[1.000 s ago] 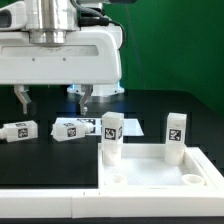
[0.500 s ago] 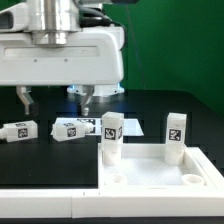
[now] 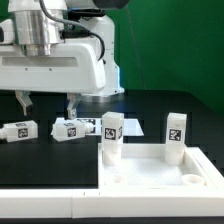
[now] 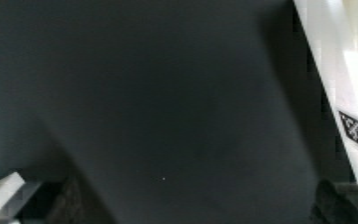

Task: Assemble square table

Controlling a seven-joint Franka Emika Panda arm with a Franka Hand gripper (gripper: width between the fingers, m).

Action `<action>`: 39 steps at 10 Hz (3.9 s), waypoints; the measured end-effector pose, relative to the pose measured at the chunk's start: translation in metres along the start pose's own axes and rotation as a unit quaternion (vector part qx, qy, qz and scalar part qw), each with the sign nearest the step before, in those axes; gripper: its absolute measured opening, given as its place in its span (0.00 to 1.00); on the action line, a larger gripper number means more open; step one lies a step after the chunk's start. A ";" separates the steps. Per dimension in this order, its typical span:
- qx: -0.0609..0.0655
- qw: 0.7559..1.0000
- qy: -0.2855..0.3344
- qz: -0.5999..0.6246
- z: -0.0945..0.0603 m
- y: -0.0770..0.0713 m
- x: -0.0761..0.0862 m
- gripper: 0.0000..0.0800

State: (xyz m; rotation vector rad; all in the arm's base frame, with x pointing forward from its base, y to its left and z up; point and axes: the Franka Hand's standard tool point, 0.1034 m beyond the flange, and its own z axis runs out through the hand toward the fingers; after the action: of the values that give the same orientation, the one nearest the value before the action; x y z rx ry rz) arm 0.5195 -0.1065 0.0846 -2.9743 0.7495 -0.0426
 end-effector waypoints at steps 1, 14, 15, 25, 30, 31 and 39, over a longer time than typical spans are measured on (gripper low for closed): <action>0.000 1.000 0.000 0.000 0.000 0.000 0.000 0.81; -0.002 0.985 -0.119 0.126 0.031 0.024 -0.077 0.81; -0.001 0.984 -0.121 0.134 0.031 0.027 -0.078 0.81; -0.013 0.971 -0.150 0.185 0.069 0.051 -0.117 0.76; -0.013 0.972 -0.150 0.179 0.069 0.051 -0.116 0.36; -0.011 0.982 -0.143 0.126 0.065 0.042 -0.107 0.36; 0.010 0.990 -0.136 0.026 0.069 0.042 -0.094 0.36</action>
Offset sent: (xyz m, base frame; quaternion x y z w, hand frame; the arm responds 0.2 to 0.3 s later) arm -0.0835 -0.0006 -0.0120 0.0107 -0.1626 0.1649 0.9728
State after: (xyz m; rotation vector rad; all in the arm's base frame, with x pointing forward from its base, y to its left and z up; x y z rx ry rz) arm 0.4203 -0.0945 0.0118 -2.8565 0.7818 0.3492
